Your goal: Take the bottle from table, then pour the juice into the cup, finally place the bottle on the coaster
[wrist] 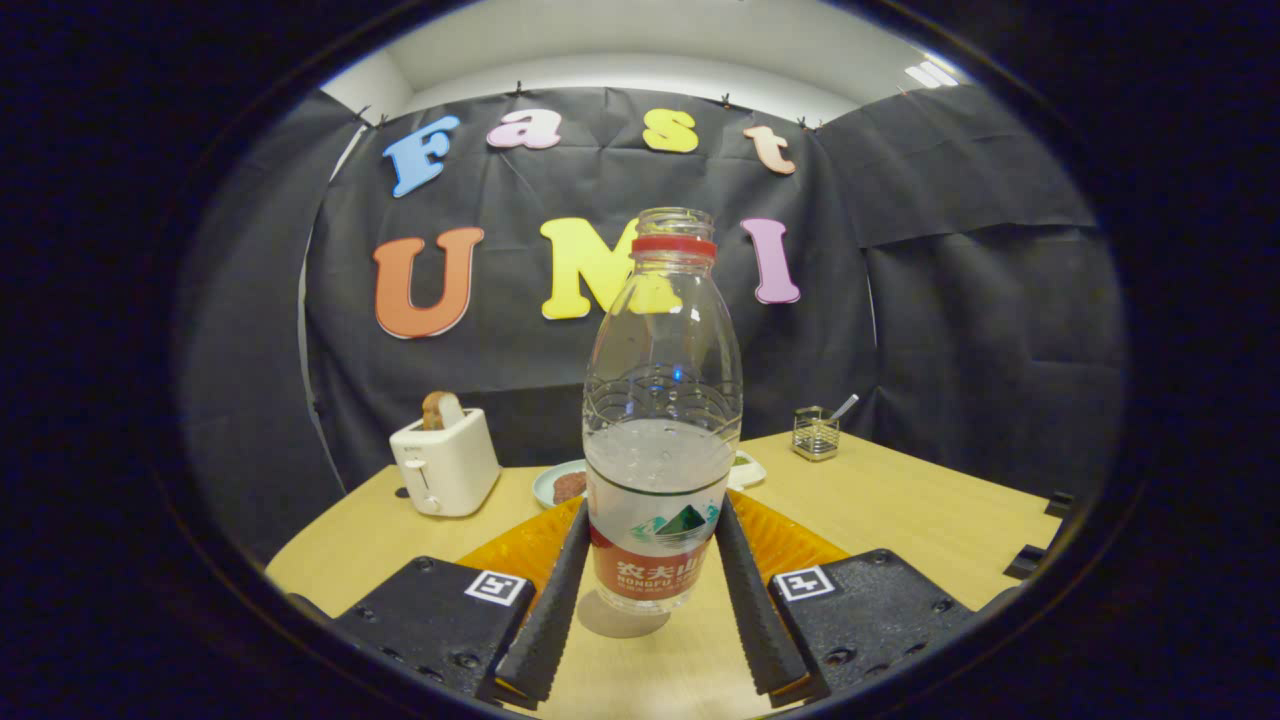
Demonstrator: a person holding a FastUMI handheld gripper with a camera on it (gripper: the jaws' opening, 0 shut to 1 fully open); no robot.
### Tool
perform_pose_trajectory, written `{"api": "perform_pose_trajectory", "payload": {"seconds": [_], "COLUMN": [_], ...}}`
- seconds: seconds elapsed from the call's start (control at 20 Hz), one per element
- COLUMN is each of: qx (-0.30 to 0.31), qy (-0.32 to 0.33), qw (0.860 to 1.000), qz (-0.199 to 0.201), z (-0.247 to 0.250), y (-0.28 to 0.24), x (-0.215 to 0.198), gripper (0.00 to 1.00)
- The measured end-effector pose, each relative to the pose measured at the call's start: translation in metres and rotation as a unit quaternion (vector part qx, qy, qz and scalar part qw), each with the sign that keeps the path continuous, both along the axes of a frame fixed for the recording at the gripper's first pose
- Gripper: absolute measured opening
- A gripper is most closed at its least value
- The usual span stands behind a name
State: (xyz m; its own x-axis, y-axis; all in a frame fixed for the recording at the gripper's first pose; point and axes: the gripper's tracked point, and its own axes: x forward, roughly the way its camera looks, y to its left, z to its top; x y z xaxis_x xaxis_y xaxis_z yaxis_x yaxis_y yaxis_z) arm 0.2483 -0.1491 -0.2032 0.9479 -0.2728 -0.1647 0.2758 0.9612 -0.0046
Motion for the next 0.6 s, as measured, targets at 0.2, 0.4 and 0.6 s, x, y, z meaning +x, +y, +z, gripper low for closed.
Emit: {"api": "perform_pose_trajectory", "payload": {"seconds": [0.2, 0.4, 0.6], "qx": [-0.034, -0.034, -0.035], "qy": [0.024, 0.045, 0.059], "qw": [0.999, 0.998, 0.998], "qz": [0.006, 0.017, 0.016], "z": [-0.025, -0.059, -0.086], "y": [0.005, 0.014, 0.016], "x": [0.029, 0.049, 0.062], "gripper": [0.76, 0.76, 0.76]}}
